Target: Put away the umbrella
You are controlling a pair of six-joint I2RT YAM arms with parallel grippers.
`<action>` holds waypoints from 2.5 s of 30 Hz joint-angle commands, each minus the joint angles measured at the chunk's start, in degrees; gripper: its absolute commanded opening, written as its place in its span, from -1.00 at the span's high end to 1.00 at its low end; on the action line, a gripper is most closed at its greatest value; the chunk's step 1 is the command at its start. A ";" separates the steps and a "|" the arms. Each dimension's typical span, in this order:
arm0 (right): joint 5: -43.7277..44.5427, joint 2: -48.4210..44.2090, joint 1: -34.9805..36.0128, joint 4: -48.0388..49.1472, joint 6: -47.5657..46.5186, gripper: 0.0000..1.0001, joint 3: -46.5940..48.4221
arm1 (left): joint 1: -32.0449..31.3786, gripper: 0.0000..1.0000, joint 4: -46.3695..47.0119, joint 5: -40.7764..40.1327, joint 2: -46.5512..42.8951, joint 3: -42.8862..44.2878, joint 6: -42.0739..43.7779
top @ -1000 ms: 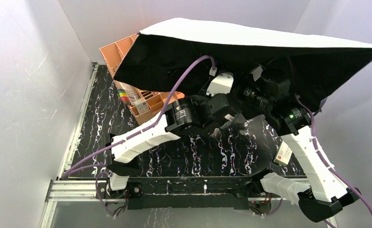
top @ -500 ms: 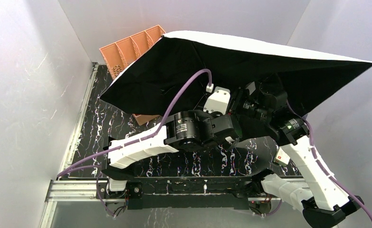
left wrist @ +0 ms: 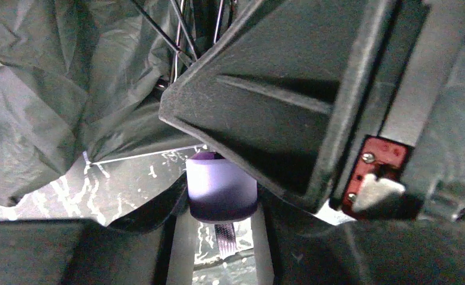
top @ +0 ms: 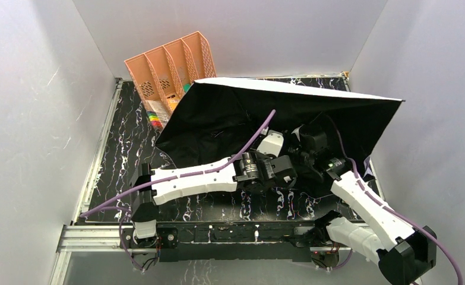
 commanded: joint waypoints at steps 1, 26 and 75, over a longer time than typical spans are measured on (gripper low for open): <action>3.52 -3.61 0.89 11.66 -2.94 0.86 -4.51 | 4.05 1.00 13.11 1.98 -5.38 -9.81 3.81; 30.30 -29.84 -0.61 -10.16 -1.23 -0.27 -16.05 | 10.97 1.00 27.85 12.13 -5.56 -28.21 3.72; 17.18 -1.89 -4.57 -23.08 -32.76 0.21 28.00 | 15.59 0.67 48.40 26.33 5.64 -37.91 6.64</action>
